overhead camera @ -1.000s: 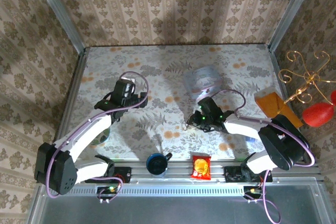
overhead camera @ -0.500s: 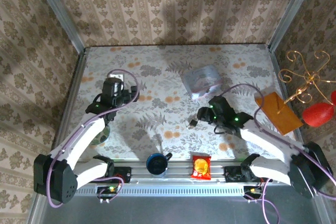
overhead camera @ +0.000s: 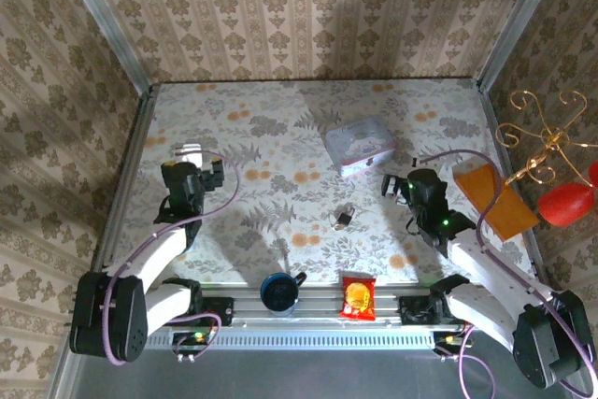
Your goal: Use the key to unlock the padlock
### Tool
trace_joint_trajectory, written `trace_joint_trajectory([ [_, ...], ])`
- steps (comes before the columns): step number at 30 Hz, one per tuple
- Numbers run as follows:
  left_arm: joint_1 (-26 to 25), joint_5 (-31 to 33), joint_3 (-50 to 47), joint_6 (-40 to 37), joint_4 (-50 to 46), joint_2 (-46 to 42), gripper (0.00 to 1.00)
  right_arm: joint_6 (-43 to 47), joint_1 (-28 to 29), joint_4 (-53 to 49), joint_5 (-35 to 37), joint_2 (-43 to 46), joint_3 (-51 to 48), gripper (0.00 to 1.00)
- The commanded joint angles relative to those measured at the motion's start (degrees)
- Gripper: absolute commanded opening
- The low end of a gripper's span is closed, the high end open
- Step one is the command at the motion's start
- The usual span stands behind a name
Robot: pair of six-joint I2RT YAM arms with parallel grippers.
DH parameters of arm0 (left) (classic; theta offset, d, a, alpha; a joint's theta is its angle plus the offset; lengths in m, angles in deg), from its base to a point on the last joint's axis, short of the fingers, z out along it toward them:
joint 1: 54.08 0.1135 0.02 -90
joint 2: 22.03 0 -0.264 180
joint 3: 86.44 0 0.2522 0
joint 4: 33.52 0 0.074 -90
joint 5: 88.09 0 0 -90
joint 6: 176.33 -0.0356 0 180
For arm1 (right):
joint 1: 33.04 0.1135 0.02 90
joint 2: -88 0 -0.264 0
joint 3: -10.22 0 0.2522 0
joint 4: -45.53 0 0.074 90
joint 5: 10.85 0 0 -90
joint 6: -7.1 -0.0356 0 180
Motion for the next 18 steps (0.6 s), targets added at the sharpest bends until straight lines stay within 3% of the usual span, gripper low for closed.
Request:
trace_joint_trajectory([
  [1, 4.76, -6.20, -2.21, -2.71, 10.82, 1.52, 1.00, 10.65, -0.76, 15.55, 0.69, 1.26, -2.46, 1.00],
  [7, 10.99, -16.69, -5.62, -2.21, 20.34, 6.82, 1.00, 17.52, -4.97, 25.06, -1.78, -2.34, -5.01, 1.00],
  [18, 12.58, -24.18, -8.81, -3.13, 39.24, 21.67, 1.00, 18.82, -13.99, 44.73, -13.13, -14.89, -8.29, 1.00],
])
